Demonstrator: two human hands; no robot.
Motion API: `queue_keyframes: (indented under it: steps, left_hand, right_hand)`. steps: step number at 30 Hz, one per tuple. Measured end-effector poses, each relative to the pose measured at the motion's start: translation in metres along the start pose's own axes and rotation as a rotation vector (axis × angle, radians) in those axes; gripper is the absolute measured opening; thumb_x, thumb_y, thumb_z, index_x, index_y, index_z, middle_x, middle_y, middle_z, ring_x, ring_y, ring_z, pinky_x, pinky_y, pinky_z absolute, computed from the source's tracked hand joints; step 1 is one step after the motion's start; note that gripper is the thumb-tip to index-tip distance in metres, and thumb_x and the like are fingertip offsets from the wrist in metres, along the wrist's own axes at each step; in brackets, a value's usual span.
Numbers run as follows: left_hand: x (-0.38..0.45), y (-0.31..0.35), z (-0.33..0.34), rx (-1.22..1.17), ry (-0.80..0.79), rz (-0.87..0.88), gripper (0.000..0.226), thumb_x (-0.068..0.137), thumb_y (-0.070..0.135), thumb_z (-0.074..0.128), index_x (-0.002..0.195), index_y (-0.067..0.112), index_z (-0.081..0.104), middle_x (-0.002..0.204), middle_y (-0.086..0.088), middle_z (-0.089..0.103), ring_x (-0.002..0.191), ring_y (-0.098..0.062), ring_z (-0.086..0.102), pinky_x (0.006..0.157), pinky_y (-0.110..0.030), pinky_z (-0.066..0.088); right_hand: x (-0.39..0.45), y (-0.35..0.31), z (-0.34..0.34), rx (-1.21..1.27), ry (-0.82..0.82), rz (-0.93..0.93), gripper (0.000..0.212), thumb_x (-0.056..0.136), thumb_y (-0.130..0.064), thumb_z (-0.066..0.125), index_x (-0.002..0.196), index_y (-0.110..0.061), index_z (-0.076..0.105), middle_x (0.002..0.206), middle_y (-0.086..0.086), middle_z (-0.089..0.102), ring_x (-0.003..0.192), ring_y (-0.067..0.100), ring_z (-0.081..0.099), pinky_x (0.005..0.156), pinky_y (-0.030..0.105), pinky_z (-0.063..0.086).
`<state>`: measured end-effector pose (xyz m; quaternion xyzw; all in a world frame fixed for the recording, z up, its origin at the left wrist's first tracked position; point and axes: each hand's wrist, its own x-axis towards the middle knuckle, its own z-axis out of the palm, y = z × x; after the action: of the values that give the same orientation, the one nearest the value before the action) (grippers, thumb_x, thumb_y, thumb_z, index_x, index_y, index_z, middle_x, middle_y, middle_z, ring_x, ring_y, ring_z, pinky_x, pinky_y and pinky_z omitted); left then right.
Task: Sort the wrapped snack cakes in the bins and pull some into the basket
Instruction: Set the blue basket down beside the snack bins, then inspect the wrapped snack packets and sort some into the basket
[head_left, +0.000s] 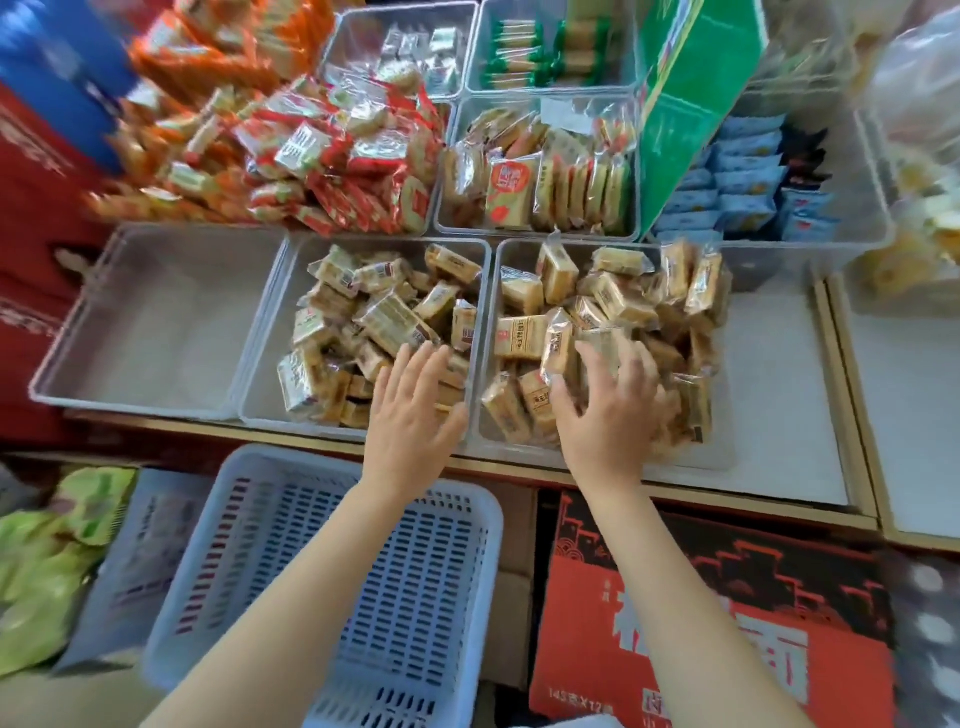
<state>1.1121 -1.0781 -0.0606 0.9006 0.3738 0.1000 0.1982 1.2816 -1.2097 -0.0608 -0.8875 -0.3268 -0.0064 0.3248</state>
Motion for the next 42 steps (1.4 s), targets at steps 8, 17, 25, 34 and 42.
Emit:
queue_keyframes:
  steps: [8,17,25,34,42]
  left_hand:
    - [-0.009,-0.137,-0.06,0.082,0.027,-0.173,0.08,0.101,0.047,0.056,0.163,0.014,0.017,0.172,-0.006,0.009,0.159,-0.022,-0.001,0.129,-0.045,0.004]
    - [0.014,-0.255,-0.092,0.196,-0.238,-0.101,0.086,0.098,0.07,0.026,0.164,0.025,-0.008,0.17,0.0,0.02,0.132,-0.026,0.056,0.088,-0.039,0.047]
    - [0.013,-0.266,-0.098,0.177,-0.296,0.056,0.102,0.081,0.08,-0.004,0.164,0.02,-0.009,0.171,-0.008,0.014,0.11,-0.027,0.067,0.064,-0.031,0.042]
    - [0.014,-0.269,-0.1,0.108,-0.345,0.063,0.092,0.093,0.08,0.014,0.164,0.026,-0.008,0.171,-0.015,0.013,0.122,-0.032,0.062,0.08,-0.037,0.051]
    - [-0.02,-0.264,-0.123,-0.38,-0.137,0.136,0.075,0.099,0.064,0.026,0.159,0.019,0.033,0.165,0.0,0.032,0.153,-0.014,0.021,0.125,-0.033,0.014]
  right_hand:
    - [-0.028,-0.127,0.073,0.247,-0.464,-0.215,0.036,0.098,-0.029,0.065,0.129,-0.009,0.065,0.126,0.007,0.067,0.121,0.023,0.057,0.102,0.034,0.046]
    - [-0.032,-0.262,0.172,-0.159,-0.544,0.057,0.065,0.101,-0.057,0.049,0.148,-0.013,0.043,0.146,0.014,0.046,0.139,0.032,0.038,0.114,0.042,0.025]
    - [-0.036,-0.264,0.192,-0.15,-0.585,0.343,0.086,0.087,-0.067,0.064,0.148,-0.01,0.042,0.154,0.012,0.032,0.146,0.03,0.025,0.114,0.045,0.034]
    - [-0.042,-0.275,0.164,0.181,-0.501,0.463,0.076,0.078,-0.045,0.086,0.137,-0.021,0.045,0.13,-0.007,0.047,0.125,0.015,0.045,0.1,0.034,0.042]
    - [-0.088,-0.286,0.12,0.662,-0.349,0.637,0.062,0.076,-0.044,0.086,0.126,-0.02,0.058,0.114,0.001,0.072,0.093,0.012,0.07,0.082,0.031,0.057]
